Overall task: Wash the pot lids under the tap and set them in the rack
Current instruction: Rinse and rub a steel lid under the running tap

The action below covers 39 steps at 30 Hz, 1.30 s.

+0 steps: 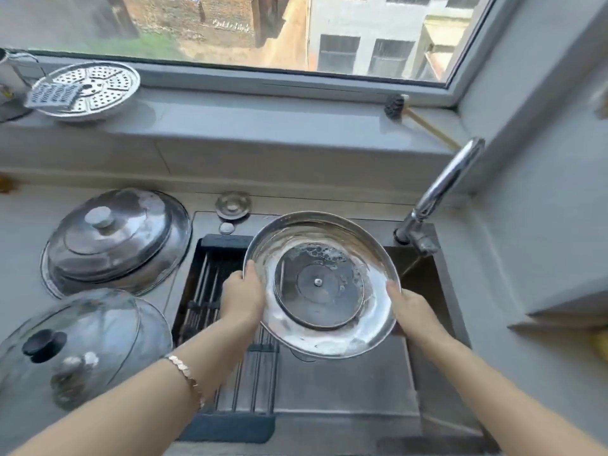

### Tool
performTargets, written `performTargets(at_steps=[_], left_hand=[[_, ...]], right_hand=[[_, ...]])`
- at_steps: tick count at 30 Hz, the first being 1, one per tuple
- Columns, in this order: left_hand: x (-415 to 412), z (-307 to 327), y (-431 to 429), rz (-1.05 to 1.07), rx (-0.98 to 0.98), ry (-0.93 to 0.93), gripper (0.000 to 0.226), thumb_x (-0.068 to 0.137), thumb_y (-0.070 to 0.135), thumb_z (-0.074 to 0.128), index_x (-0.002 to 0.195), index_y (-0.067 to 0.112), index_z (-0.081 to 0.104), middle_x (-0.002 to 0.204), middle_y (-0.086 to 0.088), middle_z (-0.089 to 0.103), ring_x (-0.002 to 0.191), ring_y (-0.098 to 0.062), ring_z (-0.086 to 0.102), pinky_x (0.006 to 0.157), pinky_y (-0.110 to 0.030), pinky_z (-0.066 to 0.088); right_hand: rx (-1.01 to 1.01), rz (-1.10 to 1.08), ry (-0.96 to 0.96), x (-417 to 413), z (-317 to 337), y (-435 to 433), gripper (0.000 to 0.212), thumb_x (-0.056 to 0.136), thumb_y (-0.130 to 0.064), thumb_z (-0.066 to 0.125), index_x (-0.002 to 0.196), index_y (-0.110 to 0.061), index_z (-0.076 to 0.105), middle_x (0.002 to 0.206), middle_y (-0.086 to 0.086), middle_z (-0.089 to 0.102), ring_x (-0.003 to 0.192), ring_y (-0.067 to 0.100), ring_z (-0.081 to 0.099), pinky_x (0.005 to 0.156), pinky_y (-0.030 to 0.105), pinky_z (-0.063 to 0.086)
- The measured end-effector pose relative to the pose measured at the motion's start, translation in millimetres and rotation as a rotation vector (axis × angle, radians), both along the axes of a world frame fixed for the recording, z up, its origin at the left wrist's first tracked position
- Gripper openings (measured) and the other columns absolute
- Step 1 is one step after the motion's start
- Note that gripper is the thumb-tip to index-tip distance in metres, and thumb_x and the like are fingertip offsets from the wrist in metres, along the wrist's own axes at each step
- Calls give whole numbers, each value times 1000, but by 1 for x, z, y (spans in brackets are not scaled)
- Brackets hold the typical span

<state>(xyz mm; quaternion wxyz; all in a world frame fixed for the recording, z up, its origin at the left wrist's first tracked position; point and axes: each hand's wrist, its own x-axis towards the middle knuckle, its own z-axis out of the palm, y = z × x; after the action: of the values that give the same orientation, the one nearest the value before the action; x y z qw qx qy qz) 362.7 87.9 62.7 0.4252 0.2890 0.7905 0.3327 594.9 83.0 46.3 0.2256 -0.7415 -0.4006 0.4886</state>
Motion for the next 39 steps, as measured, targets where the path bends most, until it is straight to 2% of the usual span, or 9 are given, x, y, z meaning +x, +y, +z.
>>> performTargets(at_steps=[3, 7, 11, 13, 16, 21, 34, 37, 39], left_hand=[[42, -6, 8, 36, -46, 30, 43, 100, 33, 32, 66, 10, 42, 69, -4, 44, 66, -21, 42, 59, -31, 29], [72, -9, 17, 64, -43, 95, 47, 99, 38, 32, 62, 10, 40, 66, -4, 44, 64, -22, 42, 63, -32, 31], [84, -7, 21, 105, -6, 126, 48, 98, 42, 35, 63, 9, 34, 61, -5, 38, 56, -20, 34, 53, -32, 24], [85, -7, 22, 119, 15, 133, 48, 97, 42, 36, 62, 10, 33, 60, -5, 36, 56, -21, 33, 53, -33, 22], [84, -4, 22, 107, 29, 165, 49, 97, 40, 37, 58, 12, 28, 58, -4, 33, 54, -20, 30, 52, -33, 21], [77, -2, 25, 85, 28, 187, 49, 98, 40, 37, 58, 12, 28, 57, -3, 32, 53, -19, 28, 50, -33, 20], [78, -2, 30, 69, 18, 153, 50, 98, 39, 38, 57, 14, 24, 57, -2, 29, 53, -17, 26, 49, -31, 18], [77, -2, 30, 63, 19, 136, 49, 98, 40, 38, 58, 14, 26, 57, -2, 30, 53, -17, 27, 50, -31, 20], [76, -2, 28, 66, 17, 130, 48, 97, 40, 38, 58, 14, 27, 58, -2, 31, 54, -17, 28, 51, -31, 21]], right_hand=[[-37, 8, -52, 49, -4, 24, 46, 98, -38, 37, 72, -3, 54, 71, 14, 57, 57, 21, 54, 52, 19, 52], [-195, -109, -29, 94, -13, 71, 58, 90, -56, 43, 107, -1, 51, 75, 18, 61, 63, 28, 63, 46, 27, 52], [-214, -117, -24, 103, -26, 106, 64, 81, -63, 51, 103, -3, 53, 81, 17, 65, 68, 29, 66, 52, 29, 55], [-191, -71, -57, 98, -33, 114, 49, 81, -53, 53, 92, -5, 57, 82, 14, 64, 67, 29, 62, 60, 31, 53], [-182, -23, -113, 90, -38, 120, 26, 85, -34, 43, 81, -11, 54, 62, 6, 48, 47, 20, 44, 45, 23, 37], [-244, -78, -107, 87, -43, 121, 31, 91, -26, 32, 63, -14, 36, 55, 5, 42, 41, 17, 37, 35, 17, 29], [-183, -38, -179, 92, -44, 111, 36, 92, -18, 30, 65, -1, 48, 54, 10, 52, 44, 23, 45, 38, 19, 39], [-177, -20, -214, 92, -43, 111, 36, 92, -21, 31, 78, 2, 54, 65, 15, 59, 59, 29, 56, 57, 31, 50], [-128, -1, -353, 88, -43, 107, 37, 93, -26, 33, 98, 3, 55, 98, 23, 63, 92, 35, 59, 76, 35, 45]])
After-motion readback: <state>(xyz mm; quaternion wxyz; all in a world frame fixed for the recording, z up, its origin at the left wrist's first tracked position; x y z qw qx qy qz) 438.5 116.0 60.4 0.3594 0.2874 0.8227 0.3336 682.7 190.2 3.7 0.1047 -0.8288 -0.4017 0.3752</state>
